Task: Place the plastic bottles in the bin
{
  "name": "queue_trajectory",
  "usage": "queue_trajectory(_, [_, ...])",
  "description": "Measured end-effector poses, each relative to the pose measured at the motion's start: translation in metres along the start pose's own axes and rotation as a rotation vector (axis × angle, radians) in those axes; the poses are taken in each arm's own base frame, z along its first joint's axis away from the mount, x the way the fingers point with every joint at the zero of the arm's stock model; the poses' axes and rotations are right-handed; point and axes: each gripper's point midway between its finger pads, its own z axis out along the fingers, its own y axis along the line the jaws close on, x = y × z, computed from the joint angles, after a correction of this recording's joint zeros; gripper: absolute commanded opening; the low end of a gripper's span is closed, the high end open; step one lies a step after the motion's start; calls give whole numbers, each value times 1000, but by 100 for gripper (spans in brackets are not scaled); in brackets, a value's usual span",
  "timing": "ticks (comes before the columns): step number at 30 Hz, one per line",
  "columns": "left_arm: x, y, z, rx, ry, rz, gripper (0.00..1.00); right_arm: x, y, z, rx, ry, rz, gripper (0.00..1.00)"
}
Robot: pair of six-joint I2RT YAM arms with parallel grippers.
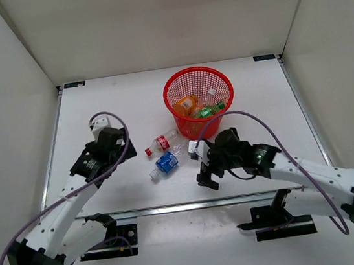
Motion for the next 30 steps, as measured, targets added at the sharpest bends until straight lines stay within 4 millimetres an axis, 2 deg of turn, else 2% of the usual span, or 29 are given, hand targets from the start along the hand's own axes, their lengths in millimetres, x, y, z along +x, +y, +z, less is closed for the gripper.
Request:
queue_trajectory(1, [13, 20, 0, -49, 31, -14, 99, 0, -2, 7, -21, 11, -26, 99])
queue_trajectory(3, [27, 46, -7, -107, 55, -51, 98, -4, -9, 23, -51, 50, -83, 99])
queue_trajectory(5, [24, 61, -18, -124, 27, -102, 98, -12, -20, 40, -70, 68, -148, 99])
queue_trajectory(9, [8, 78, -36, -127, -61, -184, 98, -32, -37, 72, -113, 65, -287, 99])
queue_trajectory(12, [8, 82, -37, -140, -61, -185, 99, -34, -45, 97, -134, 94, -380, 99])
queue_trajectory(17, [17, 83, -29, -158, -13, -137, 99, -13, -49, 130, -183, 174, -479, 99])
queue_trajectory(19, [17, 84, -28, -162, -5, -123, 99, -4, -52, 138, -191, 194, -498, 99])
queue_trajectory(25, [19, 85, -25, -165, 12, -94, 99, -1, -66, 159, -133, 184, -539, 99])
queue_trajectory(29, [23, 80, -20, -150, 40, -73, 99, 10, -67, 169, -97, 188, -547, 99])
queue_trajectory(30, [22, 79, -19, -145, 41, -71, 98, 6, -69, 171, -83, 174, -553, 99])
